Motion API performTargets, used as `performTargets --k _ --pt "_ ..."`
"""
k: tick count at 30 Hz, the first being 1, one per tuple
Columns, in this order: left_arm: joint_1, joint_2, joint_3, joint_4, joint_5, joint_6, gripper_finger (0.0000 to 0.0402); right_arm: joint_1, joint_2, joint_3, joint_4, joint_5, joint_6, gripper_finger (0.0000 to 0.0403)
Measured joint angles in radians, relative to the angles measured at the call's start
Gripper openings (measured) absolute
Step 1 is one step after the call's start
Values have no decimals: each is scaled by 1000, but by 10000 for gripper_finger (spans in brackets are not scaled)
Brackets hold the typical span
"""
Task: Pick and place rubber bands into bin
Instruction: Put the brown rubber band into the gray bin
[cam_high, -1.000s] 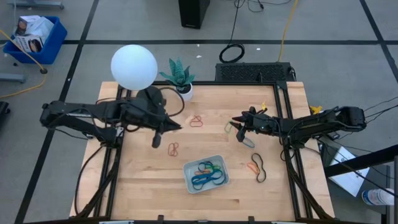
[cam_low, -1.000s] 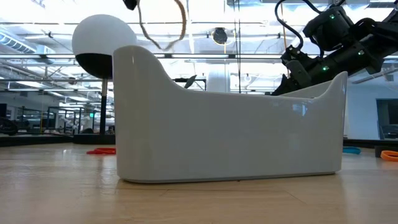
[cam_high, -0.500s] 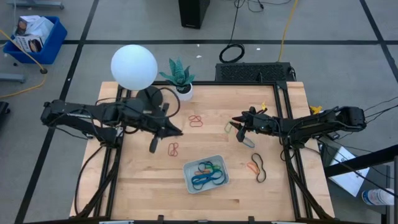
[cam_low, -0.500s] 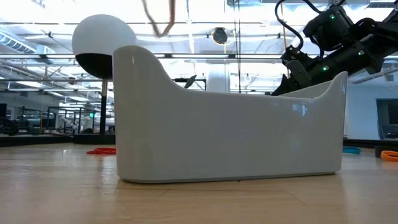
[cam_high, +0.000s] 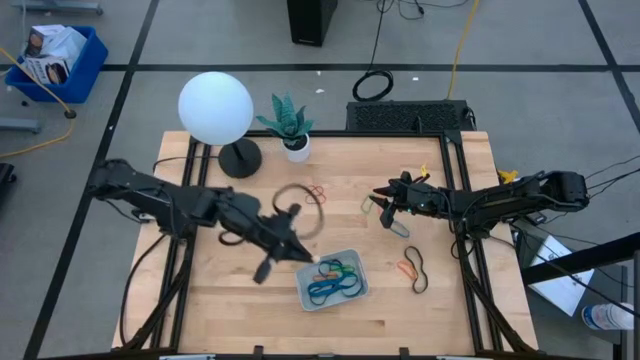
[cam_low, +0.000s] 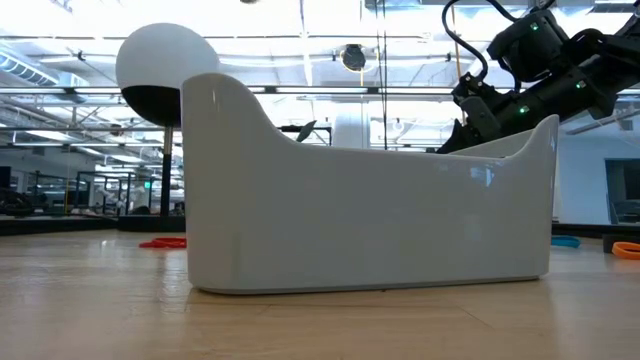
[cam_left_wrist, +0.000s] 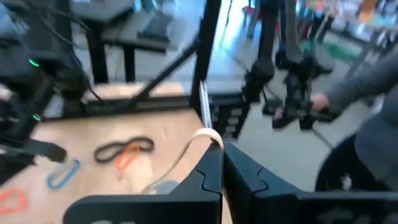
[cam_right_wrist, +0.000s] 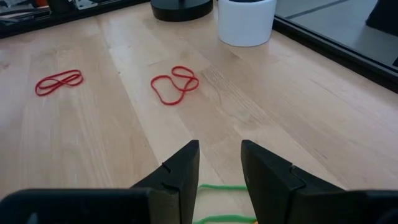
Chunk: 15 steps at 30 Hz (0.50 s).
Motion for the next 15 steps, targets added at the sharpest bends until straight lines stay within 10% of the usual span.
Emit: performTargets --k 15 --pt "-33 381 329 -400 -54 -52 4 0 0 -4 -78 -2 1 114"
